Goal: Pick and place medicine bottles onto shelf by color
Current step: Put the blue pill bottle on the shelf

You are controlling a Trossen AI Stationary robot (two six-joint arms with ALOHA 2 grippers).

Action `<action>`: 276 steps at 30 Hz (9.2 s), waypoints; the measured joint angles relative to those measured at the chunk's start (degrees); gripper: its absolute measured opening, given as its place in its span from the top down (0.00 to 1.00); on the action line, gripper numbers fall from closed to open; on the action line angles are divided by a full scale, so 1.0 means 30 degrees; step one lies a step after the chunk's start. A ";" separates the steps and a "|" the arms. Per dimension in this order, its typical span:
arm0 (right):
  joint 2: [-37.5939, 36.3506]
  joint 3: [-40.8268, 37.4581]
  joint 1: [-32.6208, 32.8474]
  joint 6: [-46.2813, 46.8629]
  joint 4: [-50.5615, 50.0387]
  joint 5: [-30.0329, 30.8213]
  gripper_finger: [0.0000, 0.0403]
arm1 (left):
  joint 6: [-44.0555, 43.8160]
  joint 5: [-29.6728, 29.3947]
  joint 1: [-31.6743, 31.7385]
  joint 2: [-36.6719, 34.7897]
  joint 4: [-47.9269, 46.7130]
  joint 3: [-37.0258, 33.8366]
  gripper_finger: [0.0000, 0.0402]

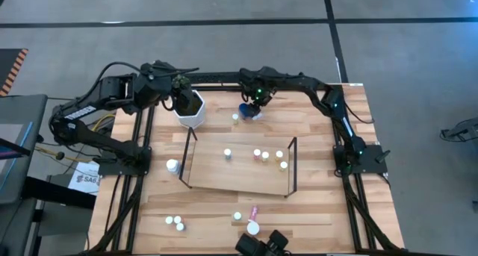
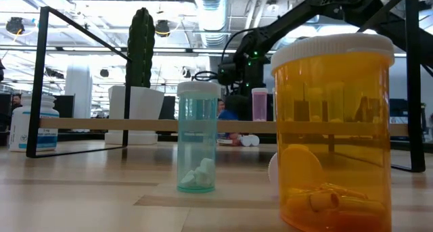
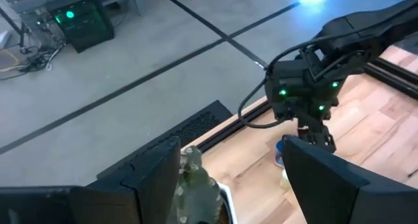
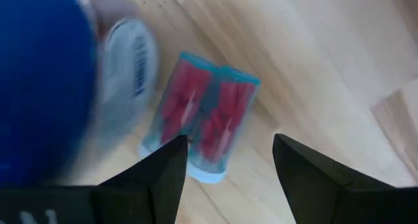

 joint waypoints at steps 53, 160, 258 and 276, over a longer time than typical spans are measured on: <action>-0.7846 -0.1555 0.0533 0.1215 0.2749 0.0102 0.73 | -0.0202 0.0576 0.0070 0.0101 -0.0094 -0.0007 0.37; -1.5265 0.3188 0.4767 0.1763 -0.3448 -1.0524 0.73 | 1.7983 0.7982 -0.5334 0.5808 1.7255 -0.0022 0.37; -1.2150 0.3180 0.7014 0.1558 -0.2081 -1.5416 0.73 | 1.9841 1.8853 -0.3648 0.7147 1.7167 -0.0022 0.37; -1.2148 0.3166 0.6713 0.1201 -0.3686 -1.5414 0.73 | 1.8713 1.7151 -0.4473 0.7125 1.6631 -0.0007 0.37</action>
